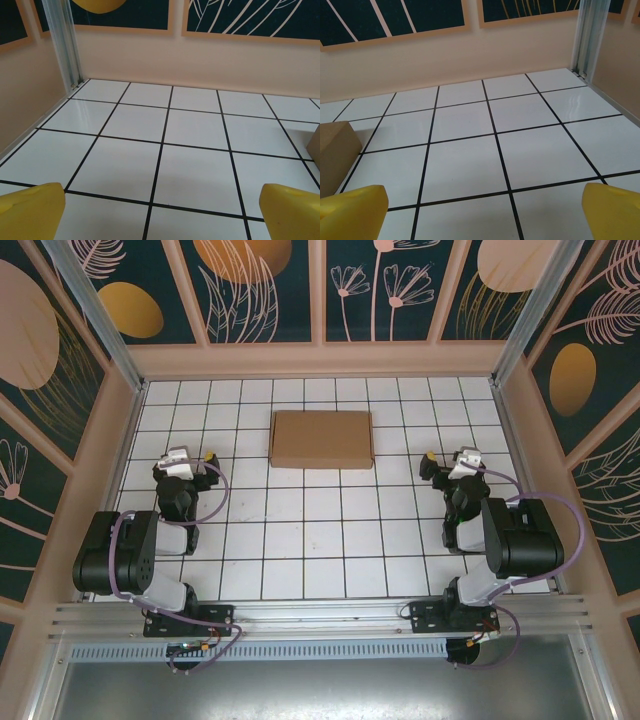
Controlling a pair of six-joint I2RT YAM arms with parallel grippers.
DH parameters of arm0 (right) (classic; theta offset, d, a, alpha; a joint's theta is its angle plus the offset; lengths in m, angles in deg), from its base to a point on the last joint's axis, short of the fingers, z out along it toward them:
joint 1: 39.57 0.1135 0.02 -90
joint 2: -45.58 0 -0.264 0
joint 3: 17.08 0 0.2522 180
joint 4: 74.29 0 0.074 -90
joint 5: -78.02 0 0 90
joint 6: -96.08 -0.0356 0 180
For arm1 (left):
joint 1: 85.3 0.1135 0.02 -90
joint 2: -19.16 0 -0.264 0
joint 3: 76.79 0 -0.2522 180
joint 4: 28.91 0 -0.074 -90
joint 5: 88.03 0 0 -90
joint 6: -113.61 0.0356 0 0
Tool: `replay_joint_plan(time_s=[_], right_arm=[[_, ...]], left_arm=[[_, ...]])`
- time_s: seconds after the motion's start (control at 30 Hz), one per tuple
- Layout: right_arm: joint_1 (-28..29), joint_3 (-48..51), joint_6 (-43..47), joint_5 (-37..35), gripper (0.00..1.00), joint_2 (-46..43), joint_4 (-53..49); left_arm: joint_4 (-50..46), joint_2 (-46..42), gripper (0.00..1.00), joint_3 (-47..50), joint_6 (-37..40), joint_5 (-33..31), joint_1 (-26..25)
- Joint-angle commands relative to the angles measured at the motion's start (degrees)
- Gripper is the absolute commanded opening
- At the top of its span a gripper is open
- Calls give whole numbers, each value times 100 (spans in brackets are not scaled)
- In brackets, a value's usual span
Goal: Fold the paper box
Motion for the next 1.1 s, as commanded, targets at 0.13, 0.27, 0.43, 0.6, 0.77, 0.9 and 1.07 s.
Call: replay_joint_plan(time_s=[0.13, 0.27, 0.43, 0.6, 0.77, 0.9, 1.07], right_arm=[[38, 46, 18, -115, 99, -18, 226], [38, 44, 18, -106, 99, -24, 221], [13, 21, 10, -46, 99, -18, 178], [4, 19, 10, -26, 99, -20, 167], [-1, 14, 10, -21, 99, -22, 168], [-5, 19, 9, -28, 99, -18, 166], [-6, 19, 10, -24, 99, -20, 163]], left_arm=[[203, -19, 99, 22, -6, 114, 8], [208, -25, 99, 25, -4, 119, 11], [203, -23, 99, 23, -1, 114, 10], [203, -17, 99, 18, -1, 114, 10], [205, -17, 99, 15, -1, 114, 15], [208, -16, 99, 14, -1, 114, 10], [204, -21, 99, 26, 5, 114, 10]])
